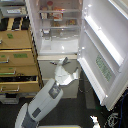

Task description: Opening the fridge

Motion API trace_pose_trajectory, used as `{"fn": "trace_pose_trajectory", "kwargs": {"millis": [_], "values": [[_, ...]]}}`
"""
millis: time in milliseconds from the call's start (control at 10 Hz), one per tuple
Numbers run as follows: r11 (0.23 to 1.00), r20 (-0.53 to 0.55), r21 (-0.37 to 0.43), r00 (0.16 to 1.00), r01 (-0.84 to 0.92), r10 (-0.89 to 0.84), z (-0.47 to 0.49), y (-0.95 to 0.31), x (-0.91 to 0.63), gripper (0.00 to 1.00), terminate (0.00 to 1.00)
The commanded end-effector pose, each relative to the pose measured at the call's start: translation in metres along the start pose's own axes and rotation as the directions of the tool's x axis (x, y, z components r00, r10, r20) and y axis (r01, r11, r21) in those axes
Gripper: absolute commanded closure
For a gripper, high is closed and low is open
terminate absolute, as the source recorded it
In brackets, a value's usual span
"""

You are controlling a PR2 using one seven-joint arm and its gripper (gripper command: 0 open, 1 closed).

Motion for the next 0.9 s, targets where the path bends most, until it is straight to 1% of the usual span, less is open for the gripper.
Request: {"fn": "trace_pose_trajectory", "kwargs": {"millis": [100,200,300,500,700,800,900], "values": [[0.923,0.003,-0.071,0.926,0.377,-0.378,0.035,-0.195,-0.011,0.0,0.0],[0.949,-0.007,-0.046,0.95,0.31,-0.311,0.036,-0.156,-0.032,0.0,0.0],[0.988,-0.024,0.021,0.988,0.15,-0.15,0.041,-0.07,-0.085,0.0,0.0],[0.995,-0.02,0.087,0.999,0.052,-0.05,0.052,-0.02,-0.126,0.0,0.0],[0.969,-0.009,0.2,0.989,-0.143,0.148,0.067,0.065,-0.202,0.0,0.0],[0.958,-0.005,0.219,0.981,-0.187,0.193,0.07,0.082,-0.222,0.0,0.0],[0.939,0.008,0.257,0.972,-0.229,0.235,0.07,0.097,-0.24,0.0,1.0]]}}
